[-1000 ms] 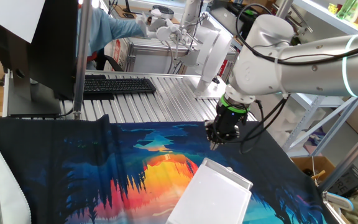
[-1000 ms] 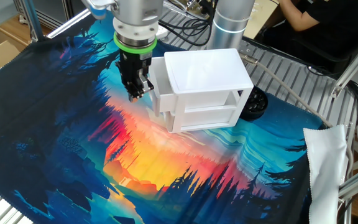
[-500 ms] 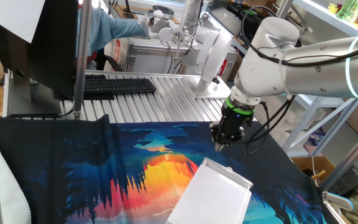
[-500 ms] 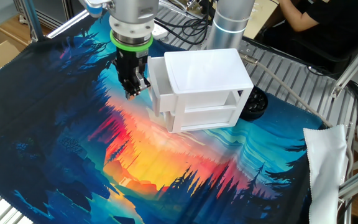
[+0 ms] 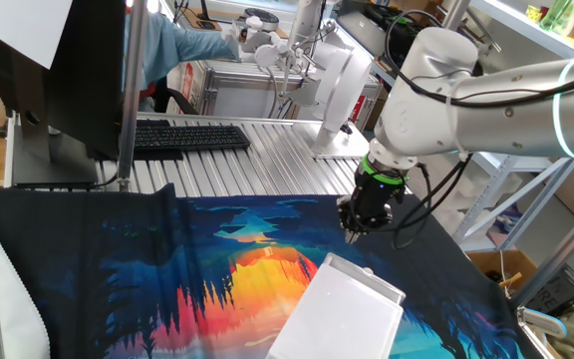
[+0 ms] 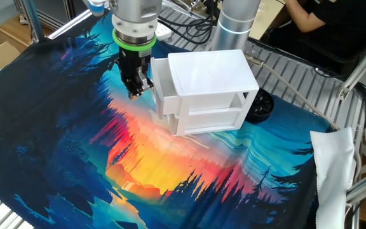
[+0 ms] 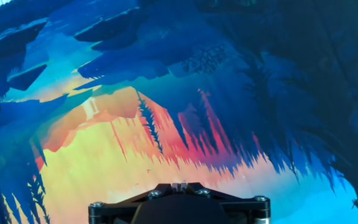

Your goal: Grasp the handle and close the drawer

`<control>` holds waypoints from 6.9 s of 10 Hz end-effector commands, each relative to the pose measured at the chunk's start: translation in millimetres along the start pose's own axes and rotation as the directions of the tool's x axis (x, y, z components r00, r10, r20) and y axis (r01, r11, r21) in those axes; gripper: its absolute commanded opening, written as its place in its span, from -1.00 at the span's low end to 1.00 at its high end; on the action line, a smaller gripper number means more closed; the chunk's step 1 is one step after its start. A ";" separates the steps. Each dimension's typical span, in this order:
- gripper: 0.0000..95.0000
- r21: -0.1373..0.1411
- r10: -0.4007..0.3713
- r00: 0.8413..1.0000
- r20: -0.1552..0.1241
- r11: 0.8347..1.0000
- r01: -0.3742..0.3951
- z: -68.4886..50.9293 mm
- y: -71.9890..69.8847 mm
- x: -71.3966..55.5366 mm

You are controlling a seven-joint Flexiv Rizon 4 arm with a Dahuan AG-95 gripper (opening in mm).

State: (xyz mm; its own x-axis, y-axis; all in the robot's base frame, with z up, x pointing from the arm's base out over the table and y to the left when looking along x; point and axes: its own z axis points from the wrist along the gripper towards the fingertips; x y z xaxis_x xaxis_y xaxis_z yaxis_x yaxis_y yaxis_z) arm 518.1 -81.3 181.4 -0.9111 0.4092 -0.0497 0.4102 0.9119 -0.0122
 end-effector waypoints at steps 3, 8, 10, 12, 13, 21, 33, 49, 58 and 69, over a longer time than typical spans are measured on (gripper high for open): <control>-1.00 -0.002 0.042 0.999 0.002 0.999 -0.042 0.2 0.4 -0.1; -1.00 -0.012 0.098 0.995 0.006 0.995 -0.098 0.4 0.6 -0.1; -1.00 -0.012 0.130 0.991 0.008 0.991 -0.130 0.4 0.6 -0.1; -1.00 -0.006 0.171 0.985 0.012 0.985 -0.171 0.4 0.6 -0.1; -1.00 -0.007 0.174 0.985 0.010 0.985 -0.174 0.4 0.6 -0.1; -1.00 -0.001 0.229 0.973 0.004 0.973 -0.229 0.4 0.6 -0.1; -1.00 -0.002 0.216 0.976 -0.001 0.976 -0.216 -0.4 -1.0 -0.6; -1.00 0.038 0.177 0.983 -0.043 0.984 -0.175 -3.8 -39.7 45.0; -0.60 0.027 0.197 0.979 -0.043 0.980 -0.196 5.4 -45.9 47.0; -0.20 0.021 0.212 0.976 -0.046 0.977 -0.211 11.5 -46.4 57.8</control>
State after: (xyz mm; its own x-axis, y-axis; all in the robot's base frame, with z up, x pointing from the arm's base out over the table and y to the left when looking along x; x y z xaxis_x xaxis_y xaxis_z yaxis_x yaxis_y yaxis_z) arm 447.2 -100.1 166.2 -0.8032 0.5957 -0.0046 0.5956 0.8030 -0.0217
